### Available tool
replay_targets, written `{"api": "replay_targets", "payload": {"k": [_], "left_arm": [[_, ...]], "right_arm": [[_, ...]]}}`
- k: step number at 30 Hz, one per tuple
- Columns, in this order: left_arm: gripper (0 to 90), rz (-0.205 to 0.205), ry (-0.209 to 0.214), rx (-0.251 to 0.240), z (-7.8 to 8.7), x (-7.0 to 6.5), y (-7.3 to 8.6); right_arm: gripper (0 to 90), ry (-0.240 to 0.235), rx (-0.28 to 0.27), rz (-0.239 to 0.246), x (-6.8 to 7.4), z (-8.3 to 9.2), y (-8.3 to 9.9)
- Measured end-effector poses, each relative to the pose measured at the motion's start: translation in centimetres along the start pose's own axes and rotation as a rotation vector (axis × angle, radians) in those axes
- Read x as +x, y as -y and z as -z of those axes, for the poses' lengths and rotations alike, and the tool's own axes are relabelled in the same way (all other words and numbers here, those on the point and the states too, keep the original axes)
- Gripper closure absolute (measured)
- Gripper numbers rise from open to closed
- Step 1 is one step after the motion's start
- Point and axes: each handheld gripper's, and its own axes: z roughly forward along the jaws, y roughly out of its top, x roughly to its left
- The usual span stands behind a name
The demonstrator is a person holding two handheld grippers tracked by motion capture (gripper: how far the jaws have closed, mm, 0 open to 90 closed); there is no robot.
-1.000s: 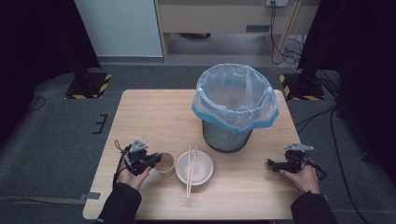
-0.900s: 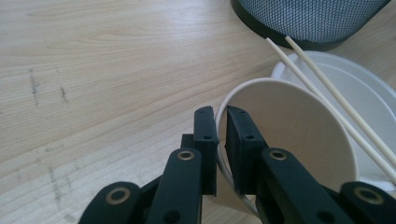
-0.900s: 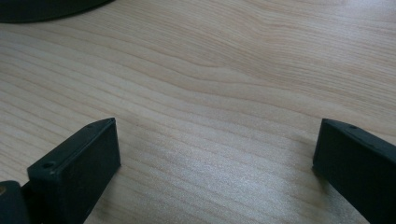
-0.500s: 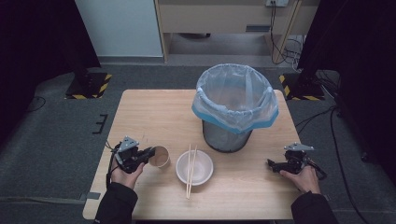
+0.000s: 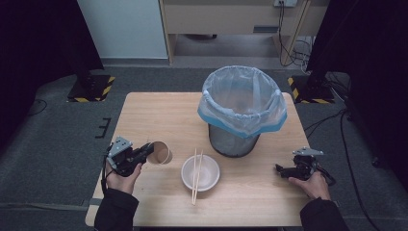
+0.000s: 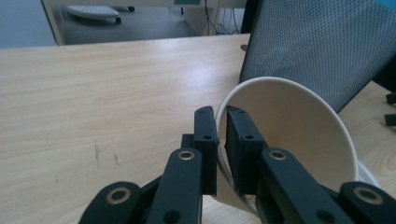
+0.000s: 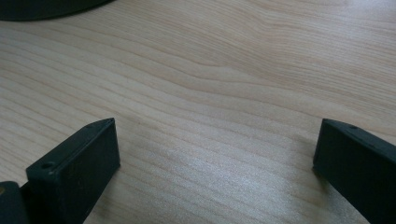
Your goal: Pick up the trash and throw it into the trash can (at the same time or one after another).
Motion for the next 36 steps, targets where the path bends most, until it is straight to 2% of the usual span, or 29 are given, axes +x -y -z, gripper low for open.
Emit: {"api": "replay_targets", "payload": {"k": [9, 17, 25, 28, 36], "left_arm": [[82.8, -0.004, 0.018, -0.091, 1.2, -0.7, -2.3], [82.8, -0.031, 0.028, -0.142, 1.7, -1.4, -4.1], [82.8, -0.037, 0.041, -0.204, 2.0, -1.9, -6.3], [82.7, -0.055, 0.043, -0.23, 2.2, -2.4, -7.5], [82.8, -0.068, 0.049, -0.285, 2.6, -3.3, -9.9]], "right_arm": [[0.7, 0.0, 0.0, 0.0, 0.0, 0.0, 0.0], [0.7, 0.0, 0.0, 0.0, 0.0, 0.0, 0.0], [0.7, 0.0, 0.0, 0.0, 0.0, 0.0, 0.0], [0.7, 0.0, 0.0, 0.0, 0.0, 0.0, 0.0], [0.7, 0.0, 0.0, 0.0, 0.0, 0.0, 0.0]]}}
